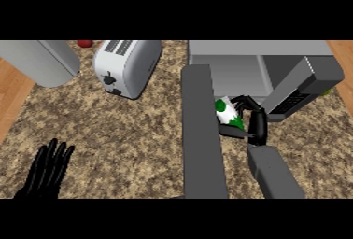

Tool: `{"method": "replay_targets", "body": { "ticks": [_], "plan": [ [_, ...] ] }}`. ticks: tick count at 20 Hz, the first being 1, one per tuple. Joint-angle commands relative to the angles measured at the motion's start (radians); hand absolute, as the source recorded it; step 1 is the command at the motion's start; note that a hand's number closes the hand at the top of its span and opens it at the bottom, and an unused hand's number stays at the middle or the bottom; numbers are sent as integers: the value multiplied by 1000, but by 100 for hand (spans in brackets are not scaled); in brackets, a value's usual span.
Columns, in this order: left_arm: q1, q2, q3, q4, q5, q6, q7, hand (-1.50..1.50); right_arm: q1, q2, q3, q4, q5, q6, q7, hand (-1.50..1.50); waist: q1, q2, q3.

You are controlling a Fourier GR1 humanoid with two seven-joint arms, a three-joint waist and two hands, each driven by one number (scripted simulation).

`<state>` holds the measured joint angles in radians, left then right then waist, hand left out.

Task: Pick up the milk, place it into the microwave and close the microwave

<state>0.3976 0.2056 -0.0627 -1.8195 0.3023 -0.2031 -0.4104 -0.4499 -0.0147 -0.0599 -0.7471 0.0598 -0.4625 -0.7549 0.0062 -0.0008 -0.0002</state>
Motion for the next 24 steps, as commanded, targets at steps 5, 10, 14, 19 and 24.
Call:
{"method": "replay_targets", "body": {
  "ticks": [5, 10, 14, 19, 24],
  "plan": [
    [-25, -4, 36, 100, -26, -46, -64, -150, -194, -77, -22, 228, 85, -85, 84, 150, 16, 7, 1],
    [-82, -13, 22, 36, 7, -24, 42, -150, -331, -98, -52, 409, 126, -189, 99, 150, 31, 15, 2],
    [-69, -4, 34, 98, -2, -72, -28, -150, -413, -172, -79, 506, 135, -198, 113, 150, 47, 21, 2],
    [-80, -3, 29, 56, -17, -48, 10, -150, -454, -209, -65, 583, 179, -295, 138, 150, 74, 31, 4],
    [-133, 13, 15, 111, -104, -12, 31, -150, -563, -248, -70, 624, 195, -405, 247, 150, 89, 43, 3]
  ]
}}
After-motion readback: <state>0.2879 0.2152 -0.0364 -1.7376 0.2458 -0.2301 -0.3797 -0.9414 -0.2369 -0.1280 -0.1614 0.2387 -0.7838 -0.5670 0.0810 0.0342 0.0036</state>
